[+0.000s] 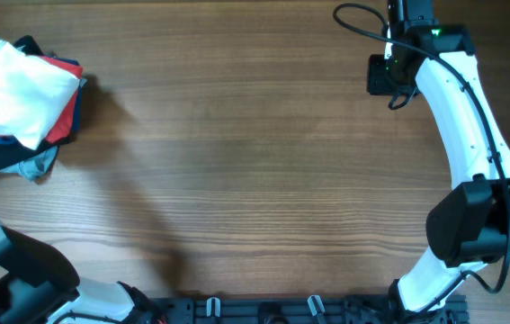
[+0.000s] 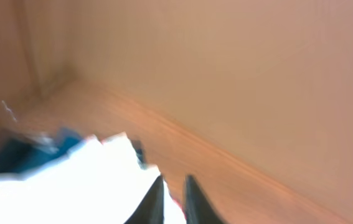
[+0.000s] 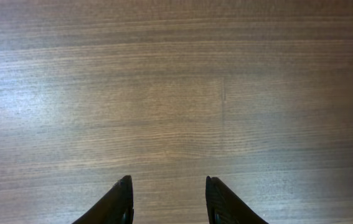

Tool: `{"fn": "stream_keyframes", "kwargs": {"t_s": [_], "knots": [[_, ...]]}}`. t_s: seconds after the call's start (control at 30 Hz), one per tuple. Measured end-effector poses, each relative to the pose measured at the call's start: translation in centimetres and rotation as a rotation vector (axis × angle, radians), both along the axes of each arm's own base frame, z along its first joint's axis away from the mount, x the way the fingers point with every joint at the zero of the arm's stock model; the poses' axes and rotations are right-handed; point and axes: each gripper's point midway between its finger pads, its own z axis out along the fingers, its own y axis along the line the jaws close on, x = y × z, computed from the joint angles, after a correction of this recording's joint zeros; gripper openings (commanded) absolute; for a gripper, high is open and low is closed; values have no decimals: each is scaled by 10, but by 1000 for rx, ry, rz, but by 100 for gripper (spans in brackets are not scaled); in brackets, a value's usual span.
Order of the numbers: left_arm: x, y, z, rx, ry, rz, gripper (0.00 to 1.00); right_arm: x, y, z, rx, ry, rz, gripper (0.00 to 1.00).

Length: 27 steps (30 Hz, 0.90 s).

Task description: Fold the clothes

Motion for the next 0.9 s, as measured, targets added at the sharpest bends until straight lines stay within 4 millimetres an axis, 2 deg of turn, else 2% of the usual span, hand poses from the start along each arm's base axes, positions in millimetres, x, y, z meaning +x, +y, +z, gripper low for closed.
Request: {"fn": "stream_keyframes", "kwargs": {"t_s": [0.03,0.1,0.13,0.2,0.23,0.33,0.37,0.43,0.5,0.53,0.67,0.73,0.8,0.83,0.9], "knots": [[-3,-21,-24,-89,87,-39,4,-1,0,0,2,6,0,38],[0,-29,-55,-152,166,-53,6,-4,0,-1,1,18,0,38],[8,-20,-78,-163,193,-38,8,-6,0,-2,1,28,1,38],[24,-2,-104,-152,184,-18,12,-12,-1,-4,-1,52,0,38],[45,19,-123,-106,137,0,33,-14,-1,-4,0,60,-2,38],[73,50,-184,-152,84,55,63,-23,-1,-6,2,96,-17,38],[76,56,-201,-210,71,80,66,-27,-1,-7,1,111,-20,38],[82,64,-192,-276,8,98,76,-31,-2,-8,1,129,-24,38],[88,66,-184,-288,-53,82,94,-32,-2,-8,2,132,-28,38],[89,65,-179,-297,-72,66,99,-32,-1,-8,7,131,-38,38],[98,71,-144,-291,-128,23,100,-36,0,-9,16,145,-46,42],[100,74,-127,-298,-120,25,99,-37,0,-9,18,148,-55,62],[97,65,-97,-292,-91,13,99,-36,1,-9,25,148,-55,79],[96,57,-83,-281,-72,4,100,-35,1,-9,27,143,-58,82],[97,22,-39,-222,-70,-53,99,-31,2,-8,31,123,-59,87]]}}
